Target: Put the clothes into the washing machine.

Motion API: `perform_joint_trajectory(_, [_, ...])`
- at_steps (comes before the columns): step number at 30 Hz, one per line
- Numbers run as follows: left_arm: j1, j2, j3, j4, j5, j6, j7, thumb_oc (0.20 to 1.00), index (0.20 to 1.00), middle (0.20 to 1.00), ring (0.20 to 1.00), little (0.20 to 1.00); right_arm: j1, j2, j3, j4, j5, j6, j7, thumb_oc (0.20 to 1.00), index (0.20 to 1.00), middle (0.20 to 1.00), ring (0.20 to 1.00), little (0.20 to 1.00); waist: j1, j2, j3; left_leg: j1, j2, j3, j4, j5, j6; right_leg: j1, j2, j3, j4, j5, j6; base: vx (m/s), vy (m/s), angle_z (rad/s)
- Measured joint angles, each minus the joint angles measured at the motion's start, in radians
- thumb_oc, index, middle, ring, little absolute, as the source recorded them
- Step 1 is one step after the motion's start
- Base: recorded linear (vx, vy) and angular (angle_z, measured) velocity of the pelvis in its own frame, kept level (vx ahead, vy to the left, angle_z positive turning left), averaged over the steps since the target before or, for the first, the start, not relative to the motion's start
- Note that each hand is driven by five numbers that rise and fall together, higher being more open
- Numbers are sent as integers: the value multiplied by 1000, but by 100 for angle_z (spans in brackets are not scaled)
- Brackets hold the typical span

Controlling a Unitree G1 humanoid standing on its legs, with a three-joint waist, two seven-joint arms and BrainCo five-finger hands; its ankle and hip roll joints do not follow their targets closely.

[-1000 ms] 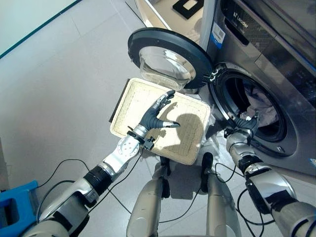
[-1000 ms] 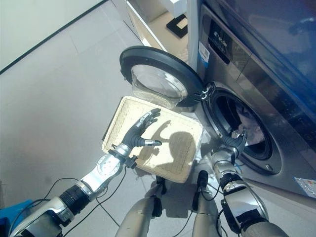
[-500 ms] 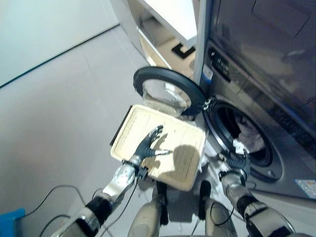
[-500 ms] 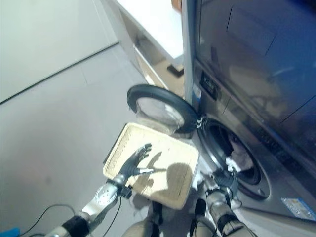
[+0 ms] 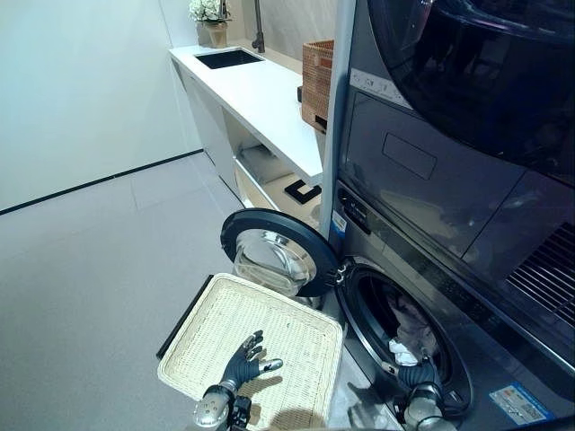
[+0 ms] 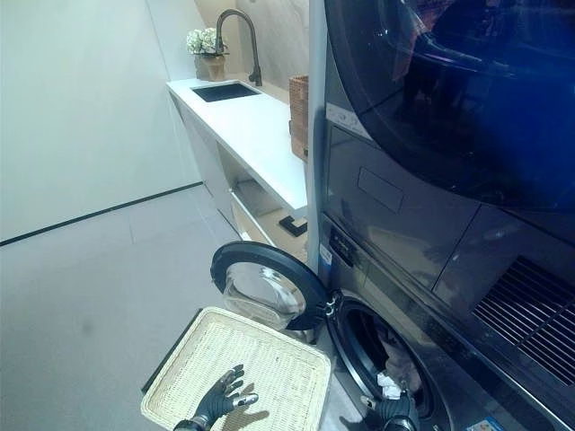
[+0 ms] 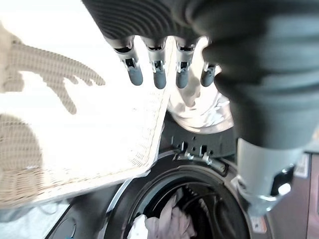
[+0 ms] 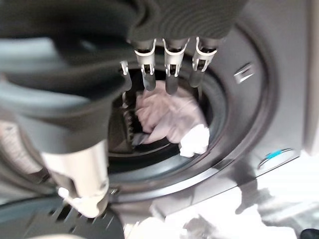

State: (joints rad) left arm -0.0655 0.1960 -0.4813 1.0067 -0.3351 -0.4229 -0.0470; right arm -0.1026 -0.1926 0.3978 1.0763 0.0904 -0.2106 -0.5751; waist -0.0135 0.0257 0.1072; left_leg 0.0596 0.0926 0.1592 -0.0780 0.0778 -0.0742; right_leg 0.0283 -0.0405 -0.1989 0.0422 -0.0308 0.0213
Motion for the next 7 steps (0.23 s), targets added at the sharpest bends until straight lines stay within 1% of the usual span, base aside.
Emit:
perform_joint_trajectory(4, [-8, -2, 0, 0, 8, -1, 10, 1000, 1000, 1000, 1000, 1000, -2, 0, 52, -21, -96, -1, 54, 1000, 1000, 1000, 1000, 1000, 0, 0, 0, -2, 2, 0, 1, -1, 0, 2, 3, 0, -8, 1, 2, 32, -19, -1])
perform_joint_trajectory(7, [-9, 1, -1, 0, 30, -1, 10, 1000, 1000, 1000, 1000, 1000, -2, -1, 67, -23, -133, -1, 93, 1000, 1000, 1000, 1000, 1000, 2, 1, 0, -2, 2, 0, 1, -1, 0, 1, 3, 0, -8, 1, 2, 0, 0, 0])
